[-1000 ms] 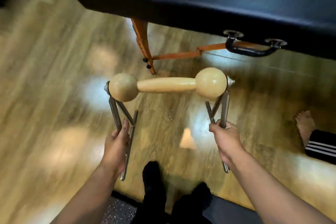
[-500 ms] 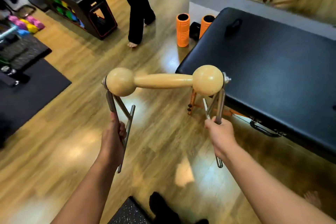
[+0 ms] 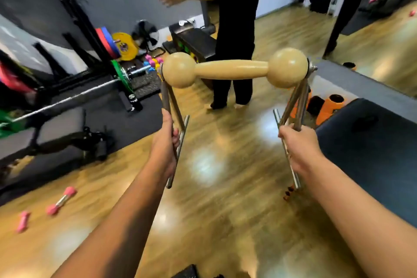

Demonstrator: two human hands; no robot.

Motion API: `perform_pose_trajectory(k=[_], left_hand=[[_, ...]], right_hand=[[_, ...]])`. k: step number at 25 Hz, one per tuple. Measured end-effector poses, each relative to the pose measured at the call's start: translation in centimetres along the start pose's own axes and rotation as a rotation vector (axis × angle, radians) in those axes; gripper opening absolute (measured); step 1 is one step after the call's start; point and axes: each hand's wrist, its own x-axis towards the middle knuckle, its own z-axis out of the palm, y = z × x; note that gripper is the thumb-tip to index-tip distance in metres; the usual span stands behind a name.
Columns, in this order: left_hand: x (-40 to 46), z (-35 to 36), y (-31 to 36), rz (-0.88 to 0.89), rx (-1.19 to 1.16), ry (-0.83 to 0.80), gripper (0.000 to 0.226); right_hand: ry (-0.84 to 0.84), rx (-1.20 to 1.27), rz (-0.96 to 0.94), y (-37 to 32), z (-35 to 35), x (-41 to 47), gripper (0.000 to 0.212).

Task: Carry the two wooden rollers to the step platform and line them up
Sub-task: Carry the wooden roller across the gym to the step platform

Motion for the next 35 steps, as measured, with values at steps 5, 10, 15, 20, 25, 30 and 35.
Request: perform_pose_trajectory(k=[5,10,15,20,25,30,35], left_hand=[[-3.5,-5.3,7.1,0.163,-0.087,0.171,0.067],[-10.9,-10.9,12.1,0.278,-0.174,0.369,0.060],[-21.0,-17.6,14.5,0.377,-0.180,0.646,0.060],[-31.1,-22.6,14.0,0.402,-0.215,0.930,0.061],[-40.2,-27.8,12.6,0.422,-0.280,1.178,0.072],[-46.2,-33.9,12.9,0.445,-0.295,1.332,0.067],[-50.7,-39.8,13.1,0.464,-0.355,1.448,0.064]], right_hand=[[-0.247,0.003,-0.127,-8.1,5.9,-1.5,0.025],[-0.559,0.000,-0.207,-13.5,11.5,-5.4,0.016],[-0.906,-0.026,-0.221,-15.6,17.9,-13.0,0.030],[-1.151,-0.038,-0.192,-14.6,22.2,-23.2,0.021],[-1.375,-0.087,-0.189,-12.6,26.0,-34.0,0.011],[-1.533,-0.114,-0.195,-11.8,30.6,-44.3,0.020],[-1.671,-0.146,-0.205,-11.1,34.7,-54.2,0.005]])
